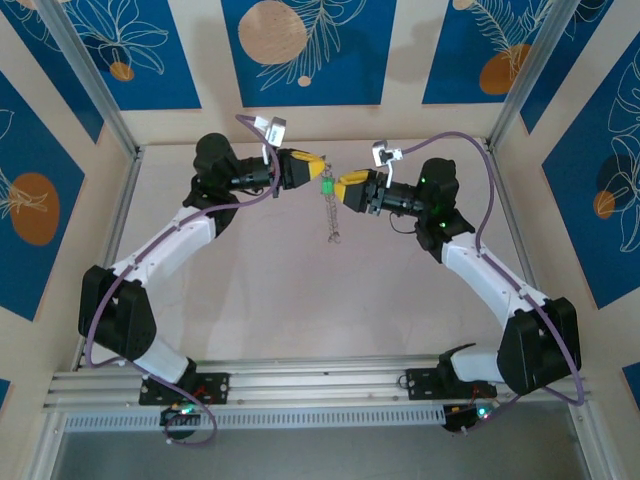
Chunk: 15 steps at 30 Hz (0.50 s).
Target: Put the keys on the keyring
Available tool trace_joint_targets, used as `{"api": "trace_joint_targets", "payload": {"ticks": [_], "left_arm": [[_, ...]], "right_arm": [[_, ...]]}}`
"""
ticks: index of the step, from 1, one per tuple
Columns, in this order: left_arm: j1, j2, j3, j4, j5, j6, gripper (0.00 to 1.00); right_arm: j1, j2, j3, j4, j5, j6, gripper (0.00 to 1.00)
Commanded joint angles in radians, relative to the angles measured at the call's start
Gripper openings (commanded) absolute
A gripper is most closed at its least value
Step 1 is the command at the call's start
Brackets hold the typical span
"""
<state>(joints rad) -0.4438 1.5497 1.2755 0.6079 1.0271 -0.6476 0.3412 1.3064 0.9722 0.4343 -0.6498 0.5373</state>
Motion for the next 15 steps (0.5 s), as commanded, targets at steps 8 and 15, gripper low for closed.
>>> {"api": "trace_joint_targets", "payload": {"ticks": [8,15], "left_arm": [[-0.007,0.010,0.016,0.172,0.043,-0.109,0.00],[-0.007,0.018,0.016,0.190,0.055,-0.125,0.00]], "right_arm": [[0.036,0.005,0.040,0.019,0.008,-0.075,0.48],[0.074,0.030,0.075,0.008,0.003,-0.109,0.48]]}}
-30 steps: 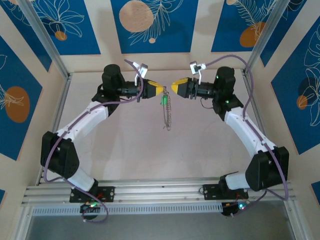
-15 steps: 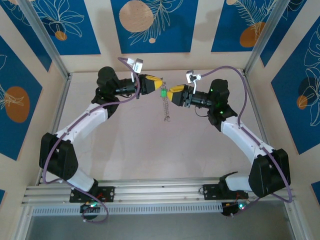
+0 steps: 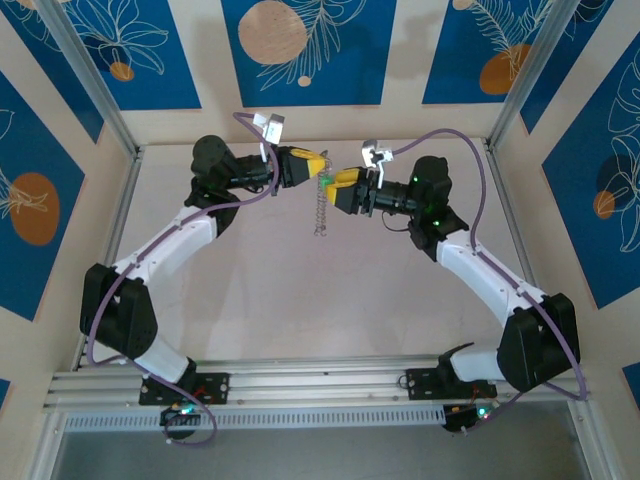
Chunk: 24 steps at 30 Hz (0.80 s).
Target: Put the keys on the keyring
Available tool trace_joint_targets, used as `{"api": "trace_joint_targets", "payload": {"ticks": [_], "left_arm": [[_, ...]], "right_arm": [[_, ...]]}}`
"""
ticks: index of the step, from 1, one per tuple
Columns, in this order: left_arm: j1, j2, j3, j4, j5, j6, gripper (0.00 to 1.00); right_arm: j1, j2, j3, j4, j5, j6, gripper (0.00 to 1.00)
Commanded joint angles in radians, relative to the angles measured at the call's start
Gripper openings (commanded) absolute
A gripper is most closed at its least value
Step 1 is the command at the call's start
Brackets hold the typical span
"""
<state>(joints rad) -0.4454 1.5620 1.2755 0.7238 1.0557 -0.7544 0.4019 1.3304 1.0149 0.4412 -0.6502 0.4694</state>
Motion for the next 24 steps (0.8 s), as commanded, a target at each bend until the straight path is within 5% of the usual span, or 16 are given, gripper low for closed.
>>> {"api": "trace_joint_targets", "payload": {"ticks": [1,7,13,24], "left_arm": [[-0.006,0.006,0.016,0.074,0.029,-0.019,0.00],[-0.006,0.010,0.016,0.095,0.032,-0.034,0.00],[-0.007,0.015,0.014,0.111,0.026,-0.046,0.00],[-0.007,0.017,0.006,0.135,0.015,-0.059,0.00]], "right_arm": [[0.015,0.006,0.036,0.001,0.003,-0.043,0.48],[0.025,0.018,0.053,-0.001,-0.001,-0.048,0.41],[0.029,0.017,0.055,-0.005,-0.021,-0.046,0.00],[0.062,0.049,0.089,-0.027,-0.022,-0.039,0.00]]}}
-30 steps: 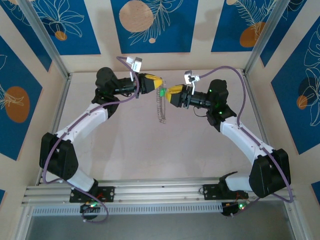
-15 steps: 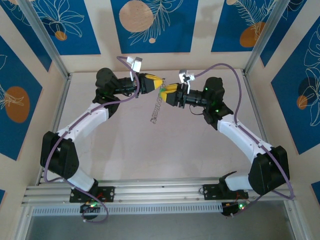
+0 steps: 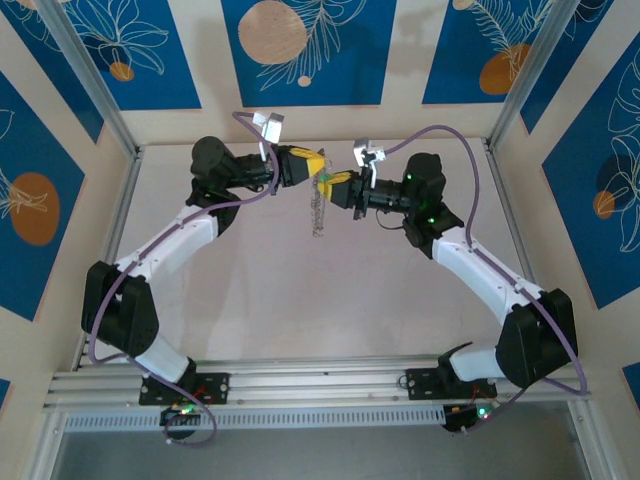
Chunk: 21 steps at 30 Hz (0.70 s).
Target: Put the keys on the keyring
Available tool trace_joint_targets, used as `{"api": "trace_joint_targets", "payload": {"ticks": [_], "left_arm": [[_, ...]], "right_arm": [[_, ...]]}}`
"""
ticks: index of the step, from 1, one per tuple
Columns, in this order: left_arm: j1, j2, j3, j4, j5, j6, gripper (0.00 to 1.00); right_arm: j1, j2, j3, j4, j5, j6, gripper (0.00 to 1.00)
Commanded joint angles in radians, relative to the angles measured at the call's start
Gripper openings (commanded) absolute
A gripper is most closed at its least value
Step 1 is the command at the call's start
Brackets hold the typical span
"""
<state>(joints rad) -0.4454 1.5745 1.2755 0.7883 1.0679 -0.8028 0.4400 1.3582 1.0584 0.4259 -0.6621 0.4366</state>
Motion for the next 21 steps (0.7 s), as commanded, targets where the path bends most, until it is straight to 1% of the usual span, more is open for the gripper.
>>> {"api": "trace_joint_targets", "payload": {"ticks": [1,8,14,21], "left_arm": [[-0.007,0.004,0.004,0.072,0.004,-0.011,0.00],[-0.008,0.002,-0.005,0.072,0.005,-0.007,0.00],[-0.008,0.001,-0.005,0.066,0.006,0.000,0.00],[-0.008,-0.008,-0.005,0.019,0.006,0.045,0.00]], "right_arm": [[0.030,0.030,0.055,-0.016,-0.011,-0.008,0.00],[0.036,0.047,0.078,-0.036,0.004,-0.014,0.00],[0.009,0.018,0.069,-0.085,0.022,-0.021,0.00],[-0.030,-0.037,0.082,-0.212,0.031,-0.054,0.00]]}}
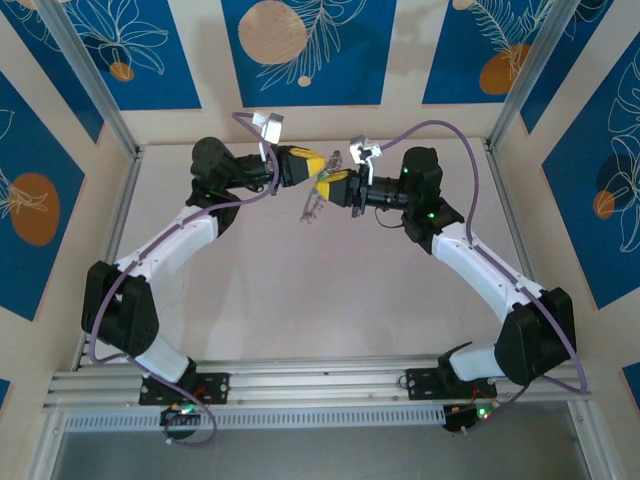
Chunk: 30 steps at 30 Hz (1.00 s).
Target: Put the keys on the keyring
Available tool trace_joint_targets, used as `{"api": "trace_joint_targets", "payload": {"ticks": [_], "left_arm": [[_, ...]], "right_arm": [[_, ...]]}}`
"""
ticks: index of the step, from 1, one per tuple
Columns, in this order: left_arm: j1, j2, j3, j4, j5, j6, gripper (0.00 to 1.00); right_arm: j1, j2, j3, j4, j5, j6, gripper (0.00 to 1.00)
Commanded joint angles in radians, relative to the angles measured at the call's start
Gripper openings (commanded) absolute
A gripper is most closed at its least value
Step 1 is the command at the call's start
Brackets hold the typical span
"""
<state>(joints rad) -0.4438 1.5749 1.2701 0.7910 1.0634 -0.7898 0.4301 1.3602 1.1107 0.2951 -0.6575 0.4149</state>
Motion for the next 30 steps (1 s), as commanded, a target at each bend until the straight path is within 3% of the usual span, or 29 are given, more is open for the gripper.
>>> {"api": "trace_joint_targets", "payload": {"ticks": [1,13,24,26,29,30], "left_arm": [[-0.009,-0.008,0.000,0.015,0.010,0.033,0.00],[-0.011,-0.007,0.006,-0.001,0.008,0.046,0.00],[-0.012,-0.008,0.012,-0.015,-0.001,0.049,0.00],[-0.012,-0.012,0.011,-0.029,-0.002,0.061,0.00],[-0.012,-0.016,0.011,-0.046,-0.006,0.075,0.00],[-0.011,-0.018,0.011,-0.049,-0.008,0.076,0.00]], "right_arm": [[-0.027,-0.046,0.033,-0.103,0.025,-0.038,0.00],[-0.075,-0.080,0.098,-0.280,0.011,-0.085,0.00],[-0.040,-0.019,0.123,-0.247,-0.084,-0.038,0.00],[-0.028,-0.013,0.139,-0.276,-0.098,-0.059,0.06],[-0.029,-0.021,0.139,-0.305,-0.083,-0.077,0.25],[-0.034,-0.029,0.132,-0.307,-0.074,-0.078,0.26]]}}
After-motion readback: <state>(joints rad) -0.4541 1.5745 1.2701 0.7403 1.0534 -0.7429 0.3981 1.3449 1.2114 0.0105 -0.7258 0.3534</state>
